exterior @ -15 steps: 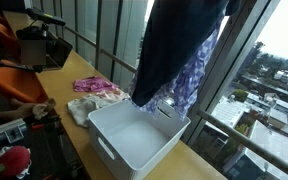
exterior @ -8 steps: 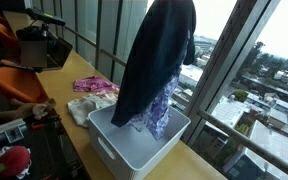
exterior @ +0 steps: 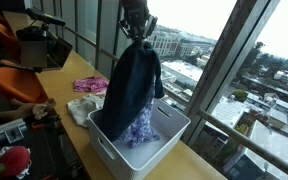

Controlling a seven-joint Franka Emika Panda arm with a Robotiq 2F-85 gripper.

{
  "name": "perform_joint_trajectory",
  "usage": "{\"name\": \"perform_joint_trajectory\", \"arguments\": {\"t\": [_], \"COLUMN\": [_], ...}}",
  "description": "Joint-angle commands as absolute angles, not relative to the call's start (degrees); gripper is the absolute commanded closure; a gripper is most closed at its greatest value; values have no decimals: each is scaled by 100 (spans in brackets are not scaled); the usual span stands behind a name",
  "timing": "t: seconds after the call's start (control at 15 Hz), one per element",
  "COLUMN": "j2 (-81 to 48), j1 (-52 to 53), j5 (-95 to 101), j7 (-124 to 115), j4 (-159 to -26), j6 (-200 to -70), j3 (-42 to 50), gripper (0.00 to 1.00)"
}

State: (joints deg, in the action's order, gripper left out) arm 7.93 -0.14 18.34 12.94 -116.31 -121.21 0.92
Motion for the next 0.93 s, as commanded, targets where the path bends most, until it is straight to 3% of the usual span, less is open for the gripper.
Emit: {"name": "perform_joint_trajectory", "arguments": {"t": [0.0, 0.07, 0.13, 0.33, 0.73, 0.87], "j2": [1069, 1058, 1044, 1101, 1655, 1821], "j1": [-33, -30, -29, -5, 326, 588], "j5": [1758, 1769, 1765, 1736, 1517, 1300], "j7": [1292, 1277, 1244, 1276, 1185, 1079], "j4": [-12282, -12410, -12538, -12884, -13594, -13863], "j6": [-12479, -12549, -12594, -12687, -12680, -12772], "j3": [115, 109, 105, 88, -201, -433], "gripper": [96, 96, 63, 46, 2, 0]}}
